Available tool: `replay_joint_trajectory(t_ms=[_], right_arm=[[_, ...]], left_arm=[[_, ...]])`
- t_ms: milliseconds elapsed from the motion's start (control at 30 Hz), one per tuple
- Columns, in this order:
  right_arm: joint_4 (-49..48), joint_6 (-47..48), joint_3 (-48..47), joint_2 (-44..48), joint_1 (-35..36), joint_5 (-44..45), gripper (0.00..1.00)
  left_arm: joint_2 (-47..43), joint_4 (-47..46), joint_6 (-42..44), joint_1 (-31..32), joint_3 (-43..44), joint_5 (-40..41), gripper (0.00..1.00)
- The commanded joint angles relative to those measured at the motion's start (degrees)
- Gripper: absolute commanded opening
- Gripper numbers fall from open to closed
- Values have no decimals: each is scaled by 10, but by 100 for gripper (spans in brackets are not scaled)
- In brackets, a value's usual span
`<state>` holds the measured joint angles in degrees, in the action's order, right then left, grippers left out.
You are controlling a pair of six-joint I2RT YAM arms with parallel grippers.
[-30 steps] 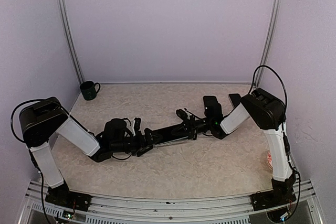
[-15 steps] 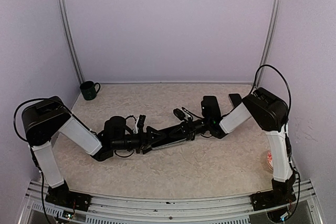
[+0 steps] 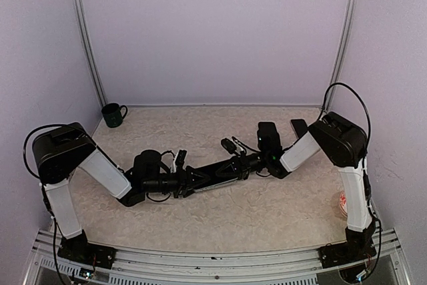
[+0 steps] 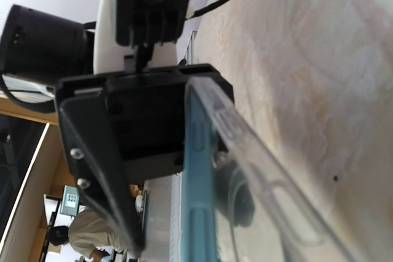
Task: Put the phone into the phone case
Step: Pick up the phone with the phone case from the center of the board.
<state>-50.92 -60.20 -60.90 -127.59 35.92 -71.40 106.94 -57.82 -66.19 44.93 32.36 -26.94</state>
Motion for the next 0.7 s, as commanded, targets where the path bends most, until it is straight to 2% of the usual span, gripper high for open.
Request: replay_joint_trajectory(t_ms=[0, 133, 267, 400, 667], right_arm=[[-7, 15, 7, 21, 17, 11, 0], [11, 33, 10, 28, 17, 16, 0], [71, 79, 5, 40, 18, 29, 1], [153, 132, -10, 54, 17, 46, 11], [279, 206, -35, 77, 18, 82, 22]], left_arm=[[-3, -93, -2, 8, 13, -24, 48], [-4, -100, -3, 10, 13, -27, 48], [-7, -102, -1, 13, 14, -26, 48], [-8, -104, 2, 14, 13, -27, 46], [-5, -118, -2, 15, 7, -30, 43]])
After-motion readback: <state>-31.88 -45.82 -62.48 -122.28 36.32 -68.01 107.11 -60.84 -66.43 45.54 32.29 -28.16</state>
